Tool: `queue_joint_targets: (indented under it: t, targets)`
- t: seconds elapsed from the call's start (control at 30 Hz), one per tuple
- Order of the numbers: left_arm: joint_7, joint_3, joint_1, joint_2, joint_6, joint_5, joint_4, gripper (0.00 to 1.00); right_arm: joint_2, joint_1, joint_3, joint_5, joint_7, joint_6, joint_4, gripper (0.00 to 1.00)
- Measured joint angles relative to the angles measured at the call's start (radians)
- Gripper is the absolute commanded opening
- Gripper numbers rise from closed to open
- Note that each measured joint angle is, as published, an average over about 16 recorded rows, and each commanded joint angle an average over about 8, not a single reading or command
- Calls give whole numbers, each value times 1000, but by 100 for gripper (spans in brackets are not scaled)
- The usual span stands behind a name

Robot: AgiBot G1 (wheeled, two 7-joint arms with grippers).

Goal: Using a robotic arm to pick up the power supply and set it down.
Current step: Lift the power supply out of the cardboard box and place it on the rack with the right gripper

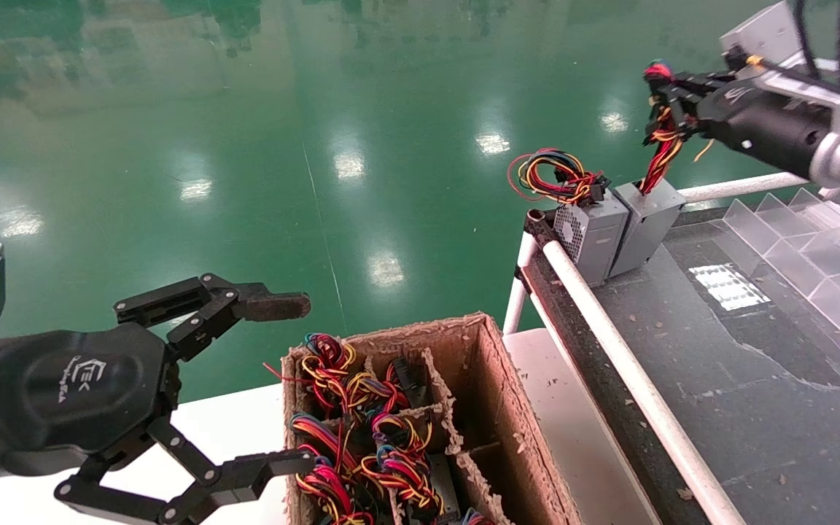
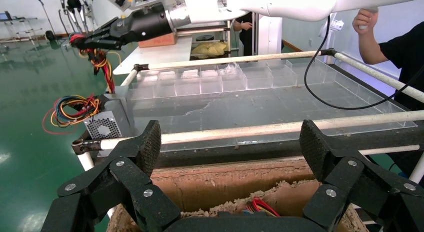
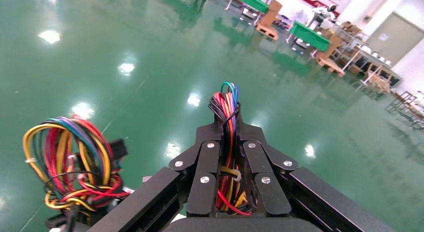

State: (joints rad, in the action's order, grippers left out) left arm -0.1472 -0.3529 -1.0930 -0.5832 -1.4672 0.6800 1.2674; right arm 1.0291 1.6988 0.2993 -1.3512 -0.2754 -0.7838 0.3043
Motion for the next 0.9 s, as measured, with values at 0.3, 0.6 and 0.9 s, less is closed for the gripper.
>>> queue_joint_targets:
  t: [0.3,0.6,0.9]
  targets:
    - [0,0,0,0,0,0,0,100,17,28,-2,5,-67,-23,-72,0]
    - [0,0,0,0,0,0,0,100,-27,45,-6,9,-117,-70,-108,0]
    - [0,0,0,0,0,0,0,100,-92,60,-10,14,-145,-149,-110,0]
